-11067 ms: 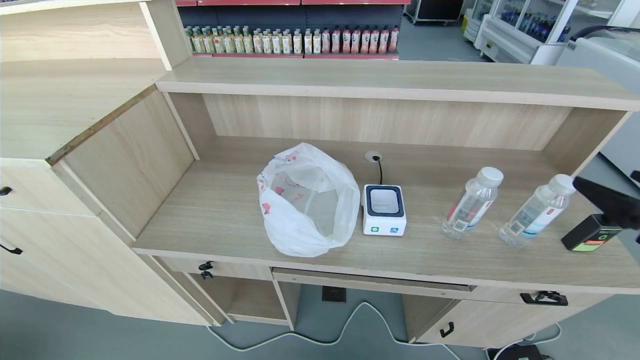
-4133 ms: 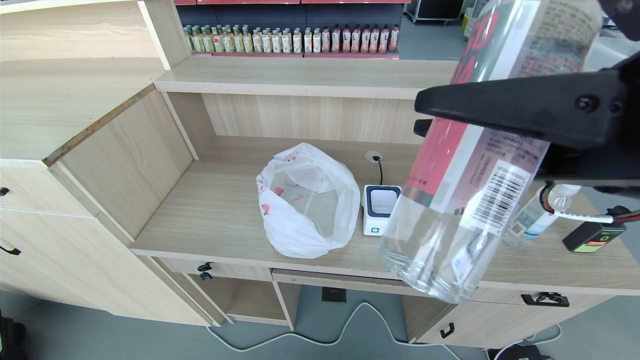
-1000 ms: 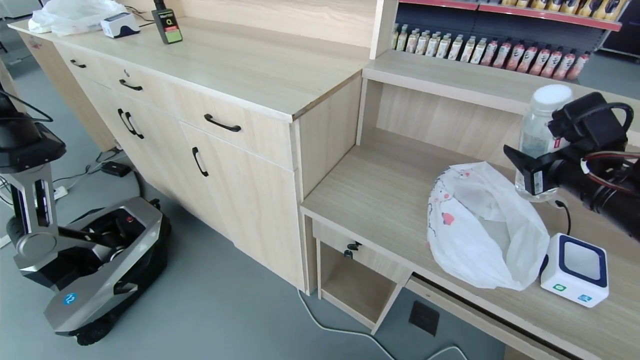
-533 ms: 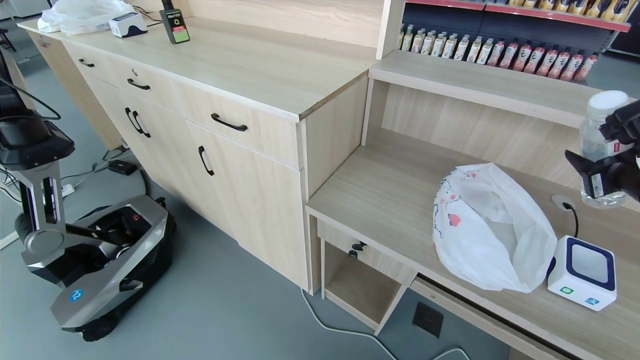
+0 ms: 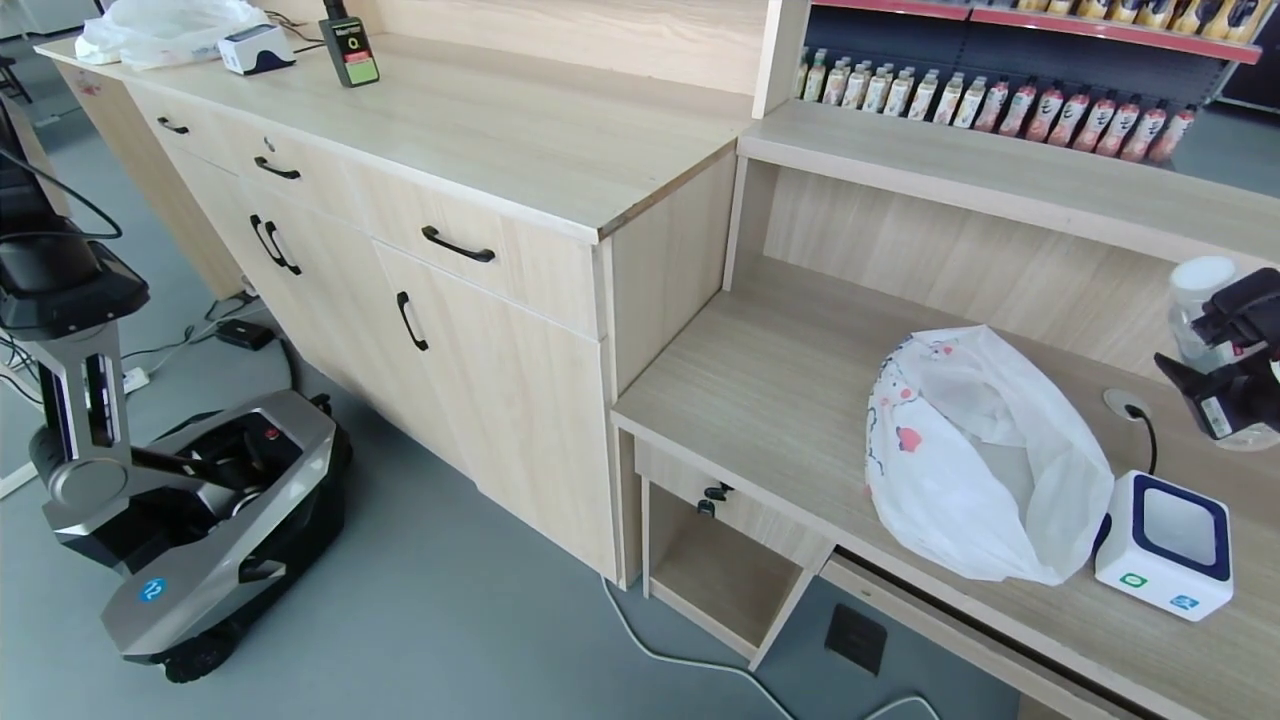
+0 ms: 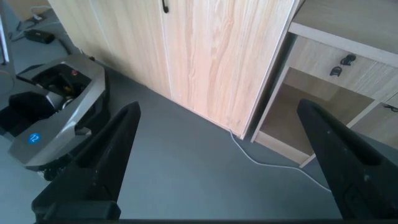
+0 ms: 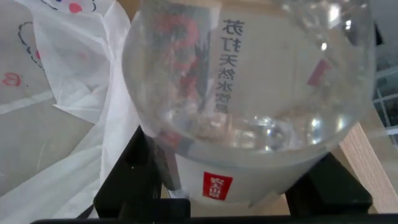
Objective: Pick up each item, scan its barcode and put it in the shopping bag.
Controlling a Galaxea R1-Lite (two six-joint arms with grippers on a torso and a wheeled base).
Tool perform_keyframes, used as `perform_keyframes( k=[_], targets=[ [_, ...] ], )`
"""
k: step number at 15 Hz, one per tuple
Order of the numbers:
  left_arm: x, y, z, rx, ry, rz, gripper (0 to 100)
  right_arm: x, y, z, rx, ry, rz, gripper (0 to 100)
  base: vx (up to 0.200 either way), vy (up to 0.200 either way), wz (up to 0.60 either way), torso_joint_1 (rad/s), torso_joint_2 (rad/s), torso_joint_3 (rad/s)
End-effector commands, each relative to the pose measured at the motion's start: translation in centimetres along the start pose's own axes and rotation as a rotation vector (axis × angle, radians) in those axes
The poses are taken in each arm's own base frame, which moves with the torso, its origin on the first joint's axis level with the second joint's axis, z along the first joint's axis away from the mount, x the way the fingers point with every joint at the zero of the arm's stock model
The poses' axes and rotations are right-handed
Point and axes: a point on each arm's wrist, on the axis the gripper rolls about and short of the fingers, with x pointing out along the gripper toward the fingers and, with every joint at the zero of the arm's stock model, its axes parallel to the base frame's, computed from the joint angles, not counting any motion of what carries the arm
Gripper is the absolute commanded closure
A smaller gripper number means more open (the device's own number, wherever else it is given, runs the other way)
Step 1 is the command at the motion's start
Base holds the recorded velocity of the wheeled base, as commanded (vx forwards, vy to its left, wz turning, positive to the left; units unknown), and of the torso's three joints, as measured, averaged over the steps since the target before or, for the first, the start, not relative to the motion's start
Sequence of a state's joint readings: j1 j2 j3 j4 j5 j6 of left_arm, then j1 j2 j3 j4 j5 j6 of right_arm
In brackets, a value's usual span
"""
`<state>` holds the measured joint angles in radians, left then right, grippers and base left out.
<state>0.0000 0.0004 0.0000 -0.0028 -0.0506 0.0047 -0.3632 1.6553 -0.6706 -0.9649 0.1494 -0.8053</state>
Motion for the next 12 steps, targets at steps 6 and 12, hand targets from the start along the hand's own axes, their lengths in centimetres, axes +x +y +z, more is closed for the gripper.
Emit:
perform_keyframes(
  k=[6, 12],
  targets=[
    [0.0, 0.0, 0.0, 0.0, -0.001, 0.0, 0, 2.3, 3.1, -3.6, -0.081, 0.024, 0.084, 100, 0.0, 0.0, 0.0, 0.0, 0.0, 0.0],
    [0.0, 0.0, 0.0, 0.0, -0.001, 0.0, 0, 3.1, 3.8, -4.8, -0.128, 0.023, 0.089, 100, 0.0, 0.0, 0.0, 0.0, 0.0, 0.0]
  ],
)
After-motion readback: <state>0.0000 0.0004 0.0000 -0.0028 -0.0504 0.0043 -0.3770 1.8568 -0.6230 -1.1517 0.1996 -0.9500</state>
